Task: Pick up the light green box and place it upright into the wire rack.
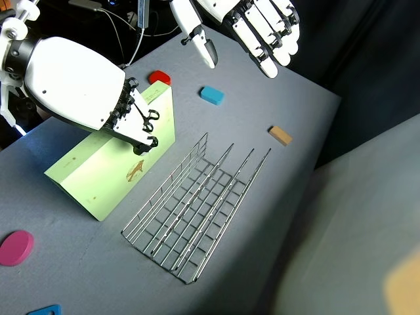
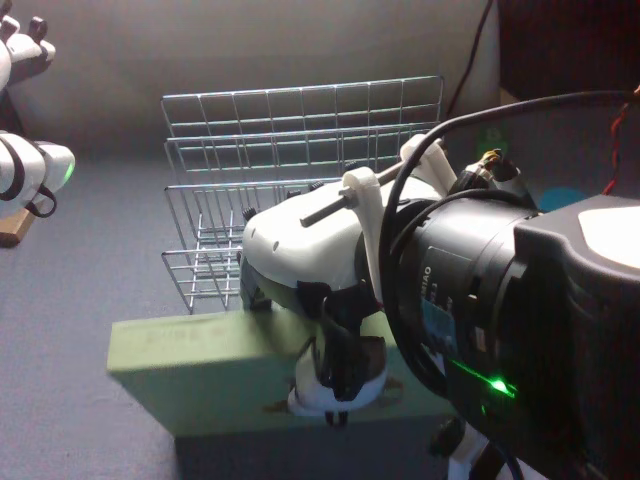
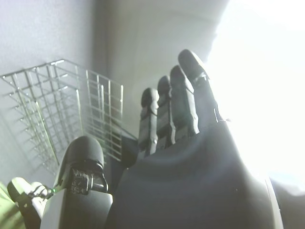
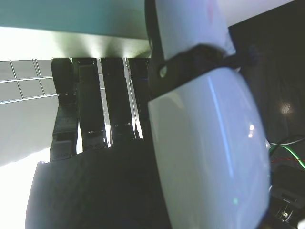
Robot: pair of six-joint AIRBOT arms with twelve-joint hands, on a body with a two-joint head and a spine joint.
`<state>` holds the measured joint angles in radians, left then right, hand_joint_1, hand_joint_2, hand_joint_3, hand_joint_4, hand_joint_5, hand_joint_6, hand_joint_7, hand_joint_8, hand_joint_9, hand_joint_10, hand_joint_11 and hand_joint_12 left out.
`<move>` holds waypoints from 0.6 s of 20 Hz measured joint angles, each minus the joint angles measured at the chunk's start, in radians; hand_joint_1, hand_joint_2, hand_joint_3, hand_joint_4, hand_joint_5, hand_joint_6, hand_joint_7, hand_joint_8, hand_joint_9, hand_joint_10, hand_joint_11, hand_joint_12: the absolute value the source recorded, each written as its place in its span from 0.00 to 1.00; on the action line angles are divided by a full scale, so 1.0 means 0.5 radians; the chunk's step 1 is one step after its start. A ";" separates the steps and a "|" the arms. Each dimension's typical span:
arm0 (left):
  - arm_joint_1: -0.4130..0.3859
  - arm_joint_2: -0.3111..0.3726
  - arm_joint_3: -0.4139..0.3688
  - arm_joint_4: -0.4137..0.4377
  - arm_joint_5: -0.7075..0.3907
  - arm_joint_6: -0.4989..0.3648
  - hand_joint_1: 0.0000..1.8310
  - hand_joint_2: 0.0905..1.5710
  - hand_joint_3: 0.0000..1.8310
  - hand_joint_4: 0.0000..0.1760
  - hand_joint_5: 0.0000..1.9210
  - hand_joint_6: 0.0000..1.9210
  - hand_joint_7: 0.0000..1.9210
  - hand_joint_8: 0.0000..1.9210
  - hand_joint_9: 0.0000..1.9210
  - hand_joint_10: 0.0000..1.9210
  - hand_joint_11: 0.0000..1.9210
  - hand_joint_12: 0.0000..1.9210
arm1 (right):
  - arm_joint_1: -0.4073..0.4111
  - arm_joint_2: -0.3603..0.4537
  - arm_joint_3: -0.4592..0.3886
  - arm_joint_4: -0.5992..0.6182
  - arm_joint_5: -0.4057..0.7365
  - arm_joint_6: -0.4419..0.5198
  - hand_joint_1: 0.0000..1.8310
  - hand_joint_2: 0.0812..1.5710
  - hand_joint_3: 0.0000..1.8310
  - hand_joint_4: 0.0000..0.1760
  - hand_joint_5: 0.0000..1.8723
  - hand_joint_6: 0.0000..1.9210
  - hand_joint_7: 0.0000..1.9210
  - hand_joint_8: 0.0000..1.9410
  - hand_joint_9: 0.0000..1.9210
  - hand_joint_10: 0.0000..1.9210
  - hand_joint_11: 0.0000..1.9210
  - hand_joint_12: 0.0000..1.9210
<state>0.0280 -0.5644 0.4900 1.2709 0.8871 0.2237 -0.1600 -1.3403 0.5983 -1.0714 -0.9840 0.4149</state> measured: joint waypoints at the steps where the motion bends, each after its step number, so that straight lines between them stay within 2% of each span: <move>1: 0.000 0.000 0.000 0.001 0.002 0.000 0.02 0.89 0.00 0.00 0.09 0.00 0.07 0.00 0.07 0.00 0.00 0.37 | 0.000 0.000 0.000 -0.003 -0.001 -0.001 0.67 0.70 0.00 0.00 0.42 0.65 0.58 0.39 0.46 0.36 0.28 0.82; 3: 0.000 0.000 0.001 0.000 0.005 0.000 0.01 0.89 0.00 0.00 0.09 0.00 0.07 0.00 0.07 0.00 0.00 0.37 | 0.000 0.002 0.000 -0.010 0.000 -0.002 0.69 0.65 0.00 0.00 0.55 0.48 0.68 0.25 0.58 0.45 0.48 0.76; 8: 0.000 0.000 0.001 0.000 0.019 0.001 0.02 0.89 0.00 0.00 0.08 0.00 0.08 0.00 0.07 0.00 0.00 0.37 | 0.000 0.006 -0.001 -0.014 0.002 -0.012 0.69 0.64 0.00 0.00 0.55 0.49 0.68 0.24 0.58 0.45 0.47 0.75; 12: 0.000 0.000 0.000 -0.020 0.040 0.030 0.01 0.89 0.00 0.00 0.08 0.00 0.07 0.00 0.06 0.00 0.00 0.37 | 0.060 0.095 -0.047 0.014 0.018 -0.064 0.69 0.64 0.00 0.00 0.55 0.49 0.68 0.24 0.58 0.45 0.47 0.75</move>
<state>0.0280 -0.5644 0.4900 1.2610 0.9073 0.2386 -0.1299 -1.2926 0.5751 -1.0645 -0.9752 0.3828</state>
